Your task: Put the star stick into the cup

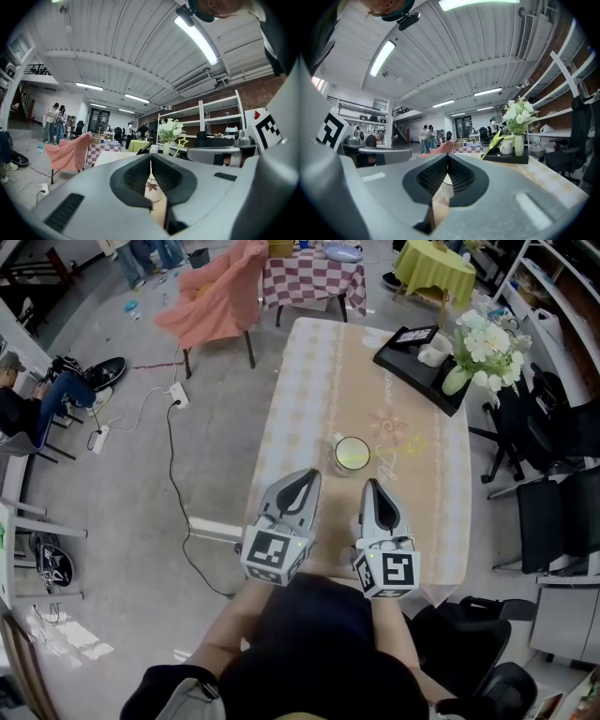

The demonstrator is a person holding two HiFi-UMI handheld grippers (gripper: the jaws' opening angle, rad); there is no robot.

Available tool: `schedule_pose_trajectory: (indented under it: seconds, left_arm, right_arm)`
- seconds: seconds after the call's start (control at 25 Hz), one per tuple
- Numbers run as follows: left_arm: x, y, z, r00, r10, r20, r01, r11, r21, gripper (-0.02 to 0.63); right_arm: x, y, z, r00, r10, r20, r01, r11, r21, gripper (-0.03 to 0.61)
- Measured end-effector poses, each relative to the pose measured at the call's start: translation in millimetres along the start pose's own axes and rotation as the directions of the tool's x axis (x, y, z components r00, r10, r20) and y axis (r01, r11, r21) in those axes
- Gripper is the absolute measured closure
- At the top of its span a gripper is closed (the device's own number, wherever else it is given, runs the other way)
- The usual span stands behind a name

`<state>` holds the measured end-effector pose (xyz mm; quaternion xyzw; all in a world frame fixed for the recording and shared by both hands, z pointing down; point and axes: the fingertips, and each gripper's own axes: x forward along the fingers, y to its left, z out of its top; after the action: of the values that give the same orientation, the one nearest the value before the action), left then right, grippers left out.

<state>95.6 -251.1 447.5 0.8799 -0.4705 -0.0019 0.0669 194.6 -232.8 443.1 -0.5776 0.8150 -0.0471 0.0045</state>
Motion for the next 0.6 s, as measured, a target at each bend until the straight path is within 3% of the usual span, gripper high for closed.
schedule_pose_trajectory:
  seconds: [0.6]
  left_arm:
    - [2,12,-5,0.999,0.047,0.001,-0.047,0.999,0.002,0.598]
  right_arm:
    - [-3,-32,-5,0.998,-0.065,0.0,0.065,0.997,0.048,0.575]
